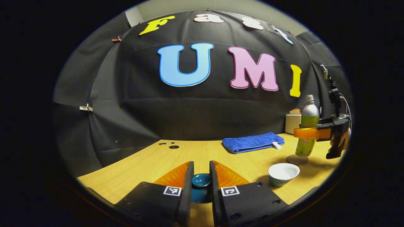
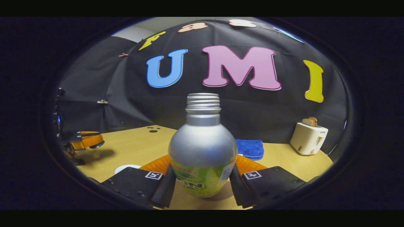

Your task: Open the teacup lid with one hand, grasp the water bottle and pour water into the teacup with the other hand; after pouring, place the water bottle on the coaster and then close the teacup lid.

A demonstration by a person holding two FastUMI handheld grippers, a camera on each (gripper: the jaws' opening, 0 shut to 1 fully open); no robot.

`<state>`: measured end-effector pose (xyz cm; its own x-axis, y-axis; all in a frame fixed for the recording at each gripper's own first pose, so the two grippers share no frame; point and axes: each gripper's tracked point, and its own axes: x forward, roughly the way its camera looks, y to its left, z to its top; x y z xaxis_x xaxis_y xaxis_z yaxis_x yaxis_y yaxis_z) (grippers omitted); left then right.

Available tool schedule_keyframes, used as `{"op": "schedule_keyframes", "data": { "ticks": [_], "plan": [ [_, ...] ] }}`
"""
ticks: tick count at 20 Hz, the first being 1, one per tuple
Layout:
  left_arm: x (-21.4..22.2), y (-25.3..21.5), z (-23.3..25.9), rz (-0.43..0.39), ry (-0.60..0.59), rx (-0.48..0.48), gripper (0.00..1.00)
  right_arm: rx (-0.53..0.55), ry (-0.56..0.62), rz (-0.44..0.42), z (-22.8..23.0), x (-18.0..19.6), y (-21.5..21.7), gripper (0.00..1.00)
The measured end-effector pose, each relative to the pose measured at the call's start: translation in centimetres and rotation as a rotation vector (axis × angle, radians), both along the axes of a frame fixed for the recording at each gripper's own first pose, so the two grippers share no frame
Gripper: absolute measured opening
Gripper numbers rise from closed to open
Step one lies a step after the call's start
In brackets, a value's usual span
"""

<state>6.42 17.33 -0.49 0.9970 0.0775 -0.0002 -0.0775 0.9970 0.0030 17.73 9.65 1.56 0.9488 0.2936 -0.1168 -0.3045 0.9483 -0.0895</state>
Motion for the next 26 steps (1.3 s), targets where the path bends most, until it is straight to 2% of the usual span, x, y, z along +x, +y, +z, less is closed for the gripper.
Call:
{"op": "schedule_keyframes", "data": {
  "ticks": [3, 8, 11, 13, 14, 19, 22, 26],
  "plan": [
    [0.0, 0.0, -0.1, 0.0, 0.0, 0.0, 0.31, -0.017, 0.01, -0.025, -1.2, 1.4, -0.8, 0.78],
    [0.0, -0.1, 0.0, 0.0, 0.0, 0.0, 0.31, 0.083, 0.069, -0.038, -3.1, 2.3, -1.2, 0.8],
    [0.0, -0.1, -0.1, 0.0, 0.0, 0.0, 0.31, 0.054, 0.056, -0.063, -3.5, 2.8, -2.1, 0.8],
    [0.0, -0.1, -0.1, 0.0, 0.0, 0.0, 0.29, 0.071, 0.069, -0.062, -3.8, 2.8, -2.3, 0.81],
    [0.0, -0.1, 0.0, 0.0, 0.0, 0.0, 0.31, 0.075, 0.072, -0.069, -4.0, 2.9, -2.5, 0.81],
    [0.0, 0.0, -0.1, 0.0, 0.0, 0.0, 0.31, 0.109, 0.083, -0.081, -4.1, 2.8, -2.8, 0.83],
    [0.1, 0.0, 0.0, 0.0, 0.0, 0.0, 0.31, 0.112, 0.09, -0.101, -4.1, 2.3, -3.2, 1.0],
    [0.0, -0.1, 0.0, 0.0, 0.0, 0.0, 0.31, 0.085, 0.068, -0.114, -3.2, 0.7, -3.5, 1.0]
  ]
}}
